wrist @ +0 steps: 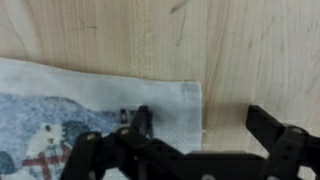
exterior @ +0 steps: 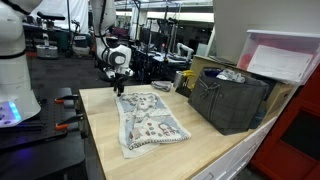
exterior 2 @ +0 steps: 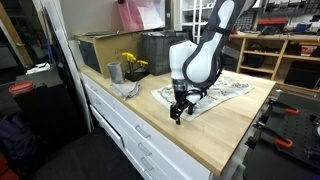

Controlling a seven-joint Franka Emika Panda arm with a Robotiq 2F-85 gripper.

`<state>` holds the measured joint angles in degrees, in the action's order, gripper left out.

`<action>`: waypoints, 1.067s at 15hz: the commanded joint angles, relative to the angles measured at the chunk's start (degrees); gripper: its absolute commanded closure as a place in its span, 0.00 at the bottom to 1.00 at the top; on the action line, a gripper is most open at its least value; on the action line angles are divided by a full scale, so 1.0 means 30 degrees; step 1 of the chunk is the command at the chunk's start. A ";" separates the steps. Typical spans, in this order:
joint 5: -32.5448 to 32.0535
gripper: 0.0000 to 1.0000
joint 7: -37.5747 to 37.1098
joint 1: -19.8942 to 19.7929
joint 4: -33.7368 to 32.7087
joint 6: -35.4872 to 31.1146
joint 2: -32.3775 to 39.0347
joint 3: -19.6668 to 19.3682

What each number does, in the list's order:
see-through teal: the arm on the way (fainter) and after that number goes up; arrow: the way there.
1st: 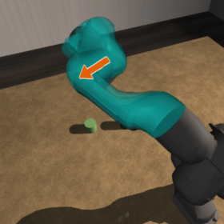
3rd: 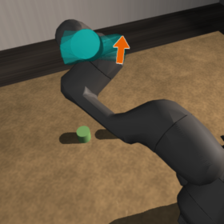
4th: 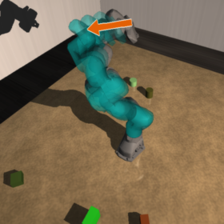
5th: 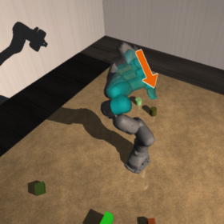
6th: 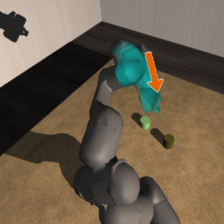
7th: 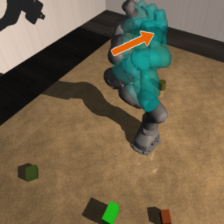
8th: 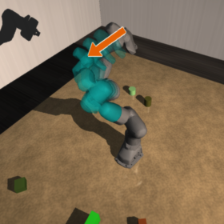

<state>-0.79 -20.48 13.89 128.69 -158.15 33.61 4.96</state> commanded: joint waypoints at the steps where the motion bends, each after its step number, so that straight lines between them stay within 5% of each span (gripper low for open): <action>1: 0.0243 0.00 0.0392 0.0378 -0.0512 0.0802 0.0296 -0.0606; 2: 0.0145 0.00 0.0336 0.0501 -0.0530 0.0942 0.0260 -0.0776; 4: 0.0233 0.26 0.0275 0.0516 -0.0541 0.1084 0.0212 -0.0769; 13: 0.0789 0.94 0.0284 0.0050 -0.0170 0.1079 -0.1196 -0.0606; 16: 0.0510 1.00 0.0420 -0.0077 -0.0303 0.1497 -0.1928 -0.1156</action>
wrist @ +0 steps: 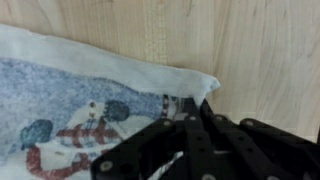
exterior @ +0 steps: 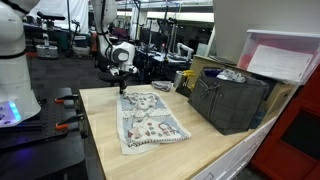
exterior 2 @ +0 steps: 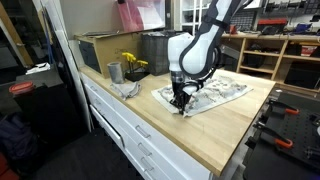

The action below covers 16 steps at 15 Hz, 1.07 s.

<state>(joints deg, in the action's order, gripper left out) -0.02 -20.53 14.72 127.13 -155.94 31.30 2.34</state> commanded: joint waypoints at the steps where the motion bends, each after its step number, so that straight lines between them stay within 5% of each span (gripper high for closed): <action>1: -0.0240 1.00 0.0051 -0.0040 -0.0006 0.1034 -0.1214 -0.0922; 5: -0.1370 0.99 -0.0612 0.0115 -0.1131 0.1962 -0.1088 -0.2630; 11: -0.6536 0.99 -0.4250 0.1476 -0.3381 0.4172 -0.0333 -0.6366; 16: -0.9208 0.99 -0.7057 0.1370 -0.4203 0.6394 -0.0283 -0.6927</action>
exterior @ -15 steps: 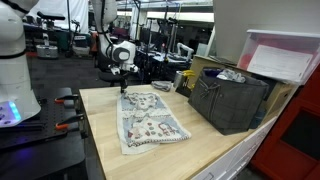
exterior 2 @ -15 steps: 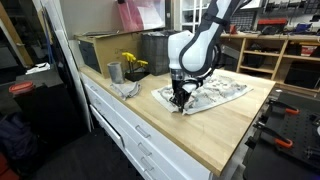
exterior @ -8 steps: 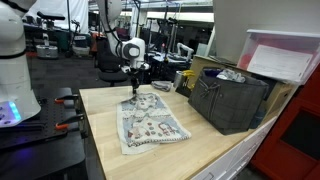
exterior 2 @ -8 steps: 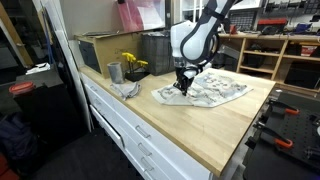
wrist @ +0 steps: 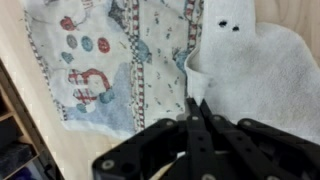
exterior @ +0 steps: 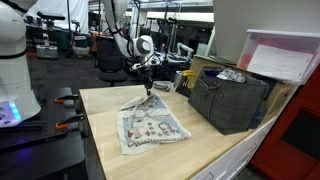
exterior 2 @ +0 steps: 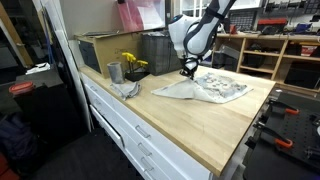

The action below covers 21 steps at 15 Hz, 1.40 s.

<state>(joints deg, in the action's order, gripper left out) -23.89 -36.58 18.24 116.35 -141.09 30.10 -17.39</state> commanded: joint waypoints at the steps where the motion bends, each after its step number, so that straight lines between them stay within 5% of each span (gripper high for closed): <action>1: -0.1610 0.99 -0.2296 0.0103 -0.0630 0.1796 0.0078 -0.0314; 15: -0.5103 0.99 -1.3521 -0.0997 0.0714 0.4629 -0.0854 -0.0441; 21: -0.5384 0.99 -1.7239 -0.1764 0.0856 0.5820 -0.1412 0.1101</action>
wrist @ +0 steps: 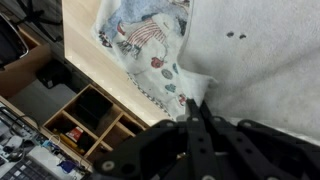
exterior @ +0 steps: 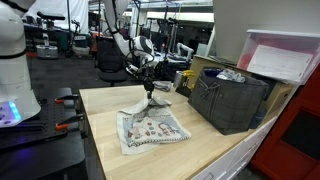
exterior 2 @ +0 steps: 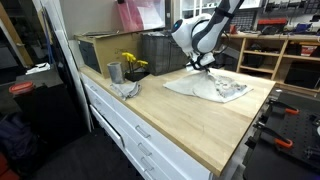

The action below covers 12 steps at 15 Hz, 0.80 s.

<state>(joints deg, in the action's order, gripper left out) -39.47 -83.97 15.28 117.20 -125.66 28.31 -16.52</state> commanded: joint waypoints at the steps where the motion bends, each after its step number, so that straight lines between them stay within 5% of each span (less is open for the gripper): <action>1: -0.0170 0.99 -0.1755 -0.1010 0.0658 0.0876 -0.0838 0.0934; 12: -0.0196 0.99 -0.2562 -0.3346 0.0845 0.1642 -0.0154 0.1301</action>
<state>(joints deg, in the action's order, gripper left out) -39.40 -91.32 6.67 119.92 -121.19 27.95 -14.16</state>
